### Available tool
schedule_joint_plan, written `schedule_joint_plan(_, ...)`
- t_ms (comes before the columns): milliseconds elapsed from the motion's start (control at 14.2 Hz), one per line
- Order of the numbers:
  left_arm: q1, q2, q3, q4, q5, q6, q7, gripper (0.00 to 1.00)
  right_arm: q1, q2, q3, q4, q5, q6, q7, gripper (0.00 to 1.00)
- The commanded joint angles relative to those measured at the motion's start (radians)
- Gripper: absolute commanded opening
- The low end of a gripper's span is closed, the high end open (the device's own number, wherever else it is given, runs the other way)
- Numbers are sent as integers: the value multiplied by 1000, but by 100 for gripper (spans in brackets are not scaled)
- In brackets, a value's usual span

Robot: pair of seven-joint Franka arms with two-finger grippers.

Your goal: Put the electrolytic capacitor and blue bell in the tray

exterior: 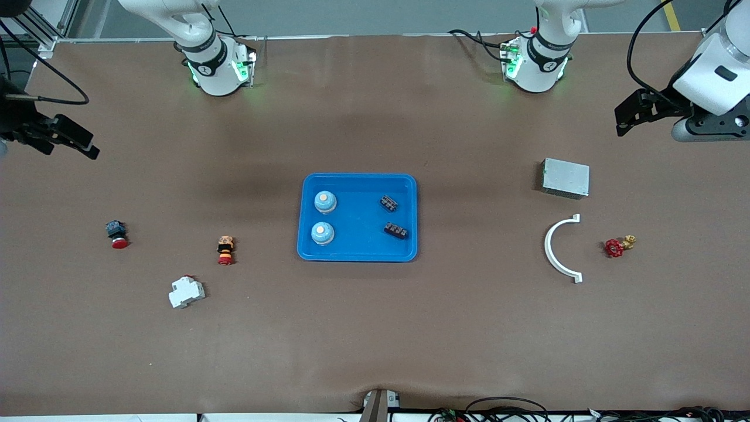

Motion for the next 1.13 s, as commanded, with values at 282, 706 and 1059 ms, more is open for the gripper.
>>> schedule_joint_plan(282, 9, -18, -1, 21, -30, -14, 14, 100, -4, 88, 10, 144, -17, -113, 16, 100)
schedule_joint_plan(706, 10, -7, 1, 43, -54, -16, 8, 100, -9, 122, 8, 198, -6, -179, 21, 100)
schedule_joint_plan(1059, 4, -1, -1, 43, -54, -20, 5, 100, -7, 122, 7, 196, -8, -179, 21, 100)
